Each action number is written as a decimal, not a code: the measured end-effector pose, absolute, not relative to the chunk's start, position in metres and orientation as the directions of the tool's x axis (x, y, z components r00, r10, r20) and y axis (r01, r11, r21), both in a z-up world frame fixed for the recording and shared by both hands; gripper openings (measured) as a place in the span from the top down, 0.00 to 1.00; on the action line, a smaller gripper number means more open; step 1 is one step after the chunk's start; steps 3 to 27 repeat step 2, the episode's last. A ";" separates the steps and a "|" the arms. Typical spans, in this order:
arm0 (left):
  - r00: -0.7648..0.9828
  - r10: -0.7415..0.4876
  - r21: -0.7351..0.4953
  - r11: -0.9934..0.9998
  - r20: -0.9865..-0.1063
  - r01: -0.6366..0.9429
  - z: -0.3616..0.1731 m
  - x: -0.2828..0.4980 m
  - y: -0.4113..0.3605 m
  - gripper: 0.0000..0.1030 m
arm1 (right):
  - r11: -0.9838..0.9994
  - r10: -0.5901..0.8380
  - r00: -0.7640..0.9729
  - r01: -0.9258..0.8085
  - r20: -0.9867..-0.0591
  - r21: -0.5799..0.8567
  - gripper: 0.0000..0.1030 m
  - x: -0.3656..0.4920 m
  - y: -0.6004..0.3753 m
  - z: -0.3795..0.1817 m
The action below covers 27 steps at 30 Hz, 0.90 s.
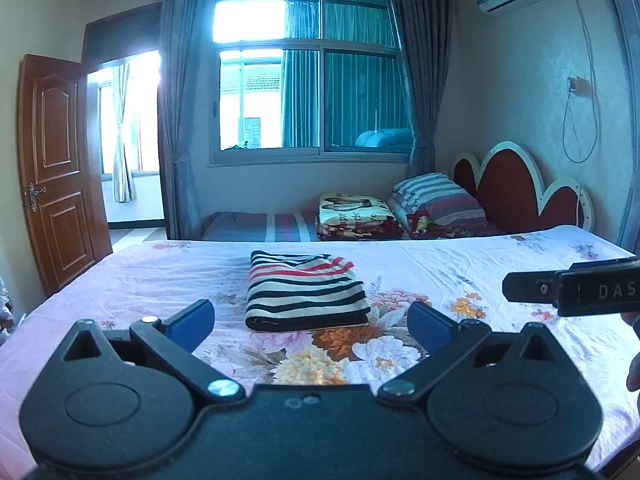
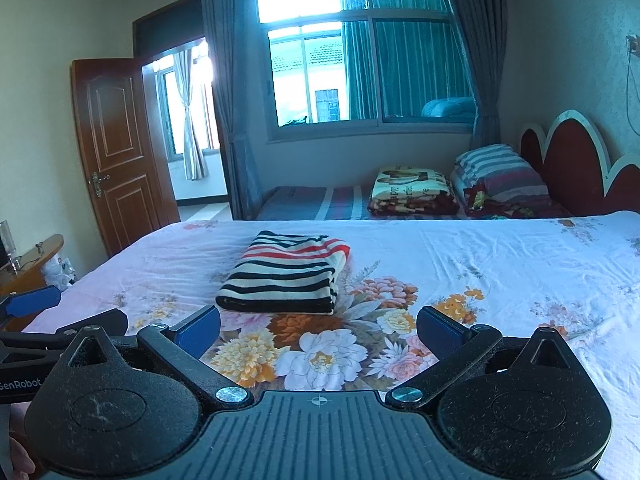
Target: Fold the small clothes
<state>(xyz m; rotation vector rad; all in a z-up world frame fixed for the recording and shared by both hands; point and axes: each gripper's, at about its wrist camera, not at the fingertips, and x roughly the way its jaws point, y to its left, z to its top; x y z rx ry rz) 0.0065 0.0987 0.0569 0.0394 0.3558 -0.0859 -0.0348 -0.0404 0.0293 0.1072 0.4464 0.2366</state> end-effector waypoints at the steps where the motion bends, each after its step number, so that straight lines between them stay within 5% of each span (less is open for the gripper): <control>1: 0.935 -0.072 0.024 0.996 -0.348 0.086 0.057 0.006 0.098 0.01 | 0.966 0.253 0.874 -0.206 -0.416 0.155 0.00 -0.033 -0.041 0.028; 27: 0.934 -0.077 0.014 0.996 -0.349 0.088 0.057 0.006 0.098 0.00 | 0.965 0.256 0.872 -0.210 -0.418 0.154 0.00 -0.032 -0.040 0.028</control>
